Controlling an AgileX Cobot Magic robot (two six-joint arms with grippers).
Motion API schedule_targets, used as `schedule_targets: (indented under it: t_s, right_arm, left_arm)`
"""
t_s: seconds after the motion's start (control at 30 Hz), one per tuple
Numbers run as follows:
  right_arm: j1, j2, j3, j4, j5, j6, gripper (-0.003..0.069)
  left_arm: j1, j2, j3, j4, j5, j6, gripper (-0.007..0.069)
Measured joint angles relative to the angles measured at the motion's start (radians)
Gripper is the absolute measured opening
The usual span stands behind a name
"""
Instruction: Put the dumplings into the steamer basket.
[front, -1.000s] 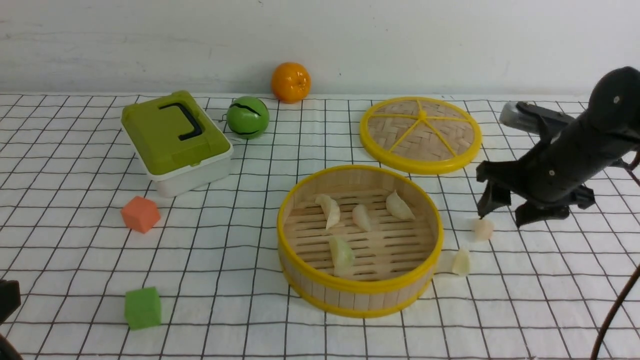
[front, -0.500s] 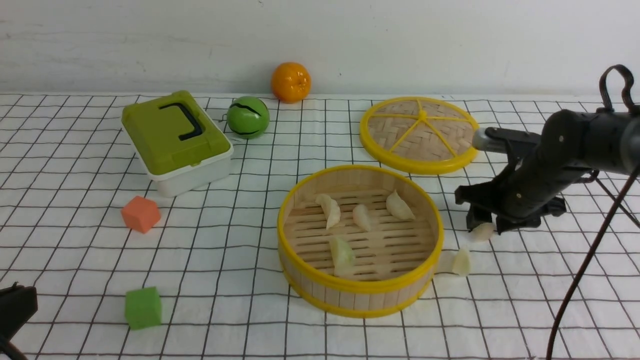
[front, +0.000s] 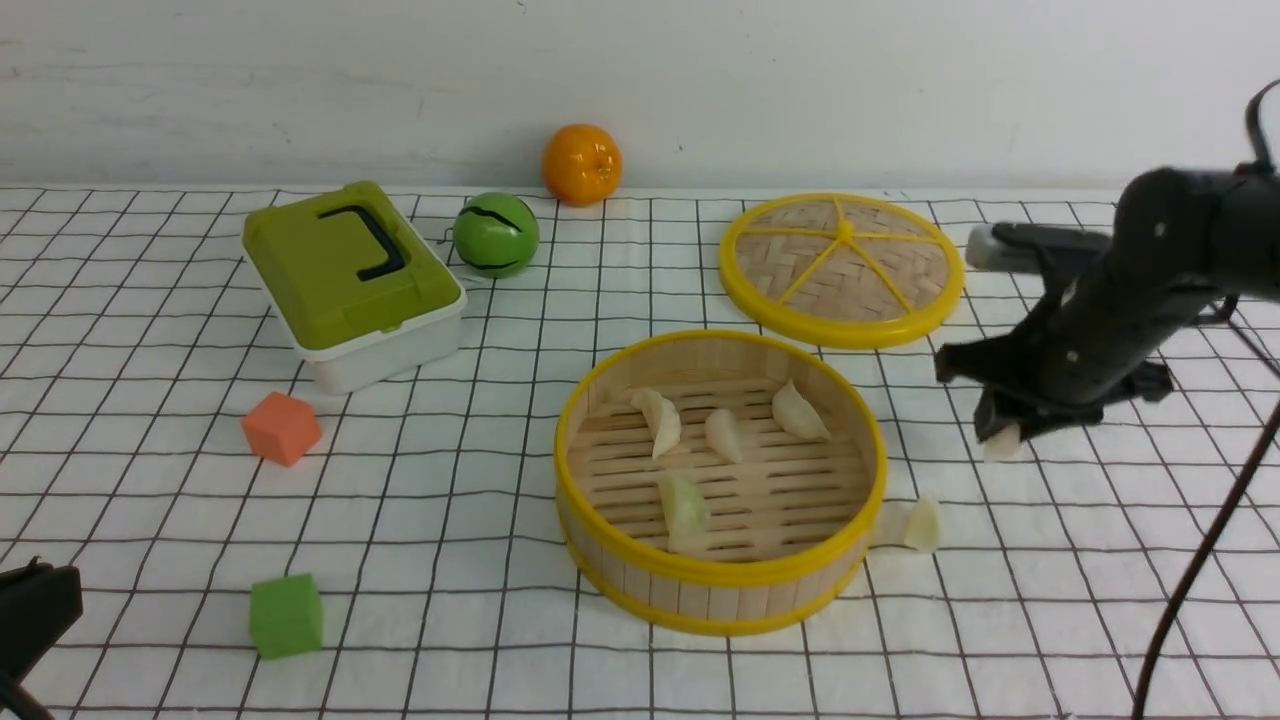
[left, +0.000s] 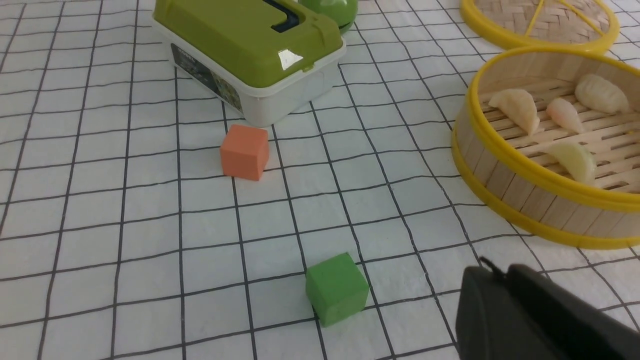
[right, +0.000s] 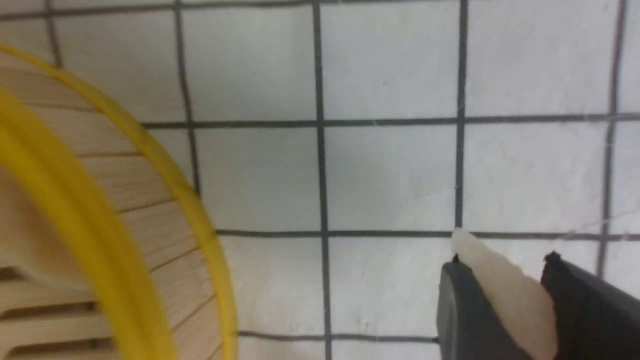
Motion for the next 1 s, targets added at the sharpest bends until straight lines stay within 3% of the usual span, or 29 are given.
schedule_targets:
  t_s: [0.2,0.3,0.43,0.83,0.97,1.0]
  right_arm:
    - [0.085,-0.139,-0.081,0.092,0.082,-0.093,0.0190]
    - [0.226,-0.128,-0.097,0.171,0.085,-0.238,0.0190]
    - [0.334,-0.029,-0.097,0.182,0.066,-0.254,0.0190]
    - [0.367,0.108,-0.096,0.120,0.038,-0.206,0.0190]
    - [0.367,0.108,-0.096,0.116,0.035,-0.206,0.0249]
    - [0.367,0.108,-0.096,0.116,0.036,-0.206,0.0293]
  left_arm:
    - [0.000,0.000,0.000,0.000,-0.004,0.000,0.0041]
    - [0.000,0.000,0.000,0.000,-0.006,0.000,0.0044]
    - [0.000,0.000,0.000,0.000,-0.005,0.000,0.0047]
    - [0.000,0.000,0.000,0.005,0.006,0.000,0.0051]
    - [0.000,0.000,0.000,0.005,0.006,0.000,0.0055]
    - [0.000,0.000,0.000,0.005,0.006,0.000,0.0055]
